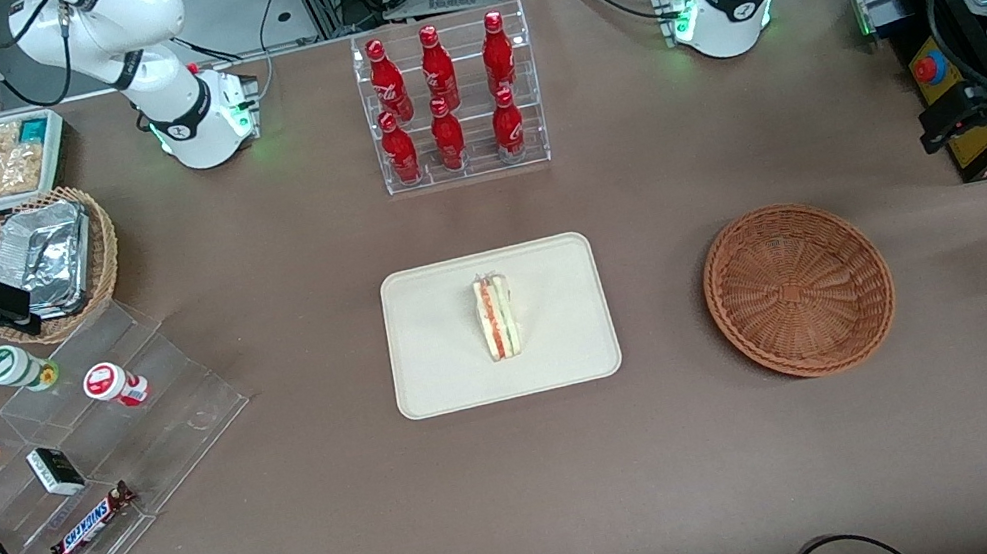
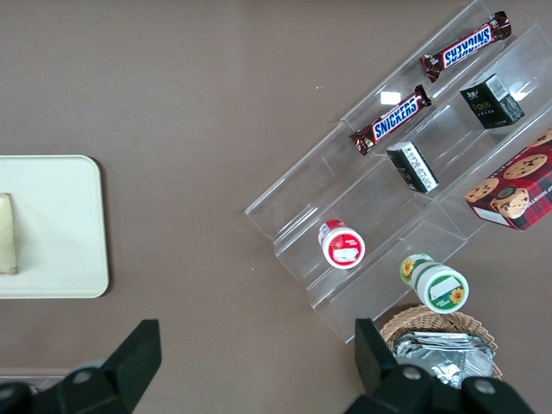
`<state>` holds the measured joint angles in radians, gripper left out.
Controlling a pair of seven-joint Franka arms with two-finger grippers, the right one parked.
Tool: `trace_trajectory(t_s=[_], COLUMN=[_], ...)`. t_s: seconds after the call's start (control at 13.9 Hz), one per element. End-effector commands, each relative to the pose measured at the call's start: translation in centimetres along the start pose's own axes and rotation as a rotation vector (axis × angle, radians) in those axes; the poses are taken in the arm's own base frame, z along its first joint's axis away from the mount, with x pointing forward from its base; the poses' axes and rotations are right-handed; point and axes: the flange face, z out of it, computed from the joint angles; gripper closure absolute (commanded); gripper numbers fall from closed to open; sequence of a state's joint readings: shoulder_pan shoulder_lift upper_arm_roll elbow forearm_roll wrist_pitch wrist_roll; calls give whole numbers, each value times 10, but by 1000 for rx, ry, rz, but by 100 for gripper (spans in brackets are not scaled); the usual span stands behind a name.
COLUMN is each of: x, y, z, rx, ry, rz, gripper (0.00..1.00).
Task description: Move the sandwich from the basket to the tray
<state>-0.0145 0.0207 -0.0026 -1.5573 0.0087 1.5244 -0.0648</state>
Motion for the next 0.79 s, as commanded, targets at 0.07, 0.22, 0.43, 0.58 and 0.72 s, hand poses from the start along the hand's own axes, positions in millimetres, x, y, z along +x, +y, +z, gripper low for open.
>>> trace_trajectory(t_s=[0.07, 0.22, 0.43, 0.58, 0.72], x=[-27, -35, -26, -20, -20], y=[1, 0, 2, 6, 5], z=[-15, -17, -13, -14, -15], rx=[-11, -13, -16, -20, -16], ry=[4, 11, 8, 5, 5], rz=[25, 25, 24, 30, 32], gripper=[0, 0, 0, 0, 0])
